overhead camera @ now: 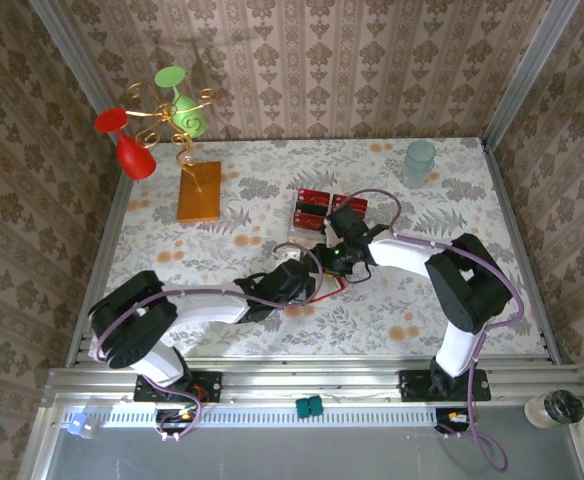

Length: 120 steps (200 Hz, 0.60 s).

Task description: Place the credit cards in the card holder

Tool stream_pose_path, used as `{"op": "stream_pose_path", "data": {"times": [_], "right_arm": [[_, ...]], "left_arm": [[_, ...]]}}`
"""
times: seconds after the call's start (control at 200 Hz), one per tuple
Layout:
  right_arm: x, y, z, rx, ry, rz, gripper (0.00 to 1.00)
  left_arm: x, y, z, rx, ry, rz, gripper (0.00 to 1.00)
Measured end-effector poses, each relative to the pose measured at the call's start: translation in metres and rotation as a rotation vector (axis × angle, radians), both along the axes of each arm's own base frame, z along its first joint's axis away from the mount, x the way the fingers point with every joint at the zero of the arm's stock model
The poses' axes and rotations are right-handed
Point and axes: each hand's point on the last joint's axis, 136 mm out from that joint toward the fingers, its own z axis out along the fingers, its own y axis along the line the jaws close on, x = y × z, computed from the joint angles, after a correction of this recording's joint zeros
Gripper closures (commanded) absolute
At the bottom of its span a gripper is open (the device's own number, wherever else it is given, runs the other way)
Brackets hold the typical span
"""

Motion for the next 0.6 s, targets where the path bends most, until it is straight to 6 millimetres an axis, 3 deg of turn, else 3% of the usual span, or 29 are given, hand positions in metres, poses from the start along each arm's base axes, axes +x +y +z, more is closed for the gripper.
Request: {"op": "stream_pose_path", "data": {"times": [0.13,0.255,0.42,0.45,0.58,0.6], "right_arm": [[-0.008,0.008,0.011,0.024,-0.014,0.008,0.45],[-0.013,0.017,0.015,0.046,-0.024,0.008,0.43],[-0.02,0.027,0.011,0.059,-0.029,-0.005,0.37],[-0.025,0.03,0.009,0.058,-0.022,0.002,0.31],[-0.045,0.044,-0.003,0.049,0.014,0.034,0.29],[-0.047,0.046,-0.005,0.049,0.018,0.036,0.25]], "left_arm": [[-0.002,0.009,0.025,-0.048,-0.038,0.011,0.39],[-0.006,0.027,0.033,-0.057,-0.044,0.027,0.38],[-0.002,0.062,0.03,-0.038,-0.034,0.091,0.38],[0.001,0.068,0.032,-0.044,-0.041,0.111,0.38],[0.015,0.083,0.047,-0.083,-0.077,0.179,0.38],[0.016,0.085,0.05,-0.089,-0.082,0.184,0.38]]}}
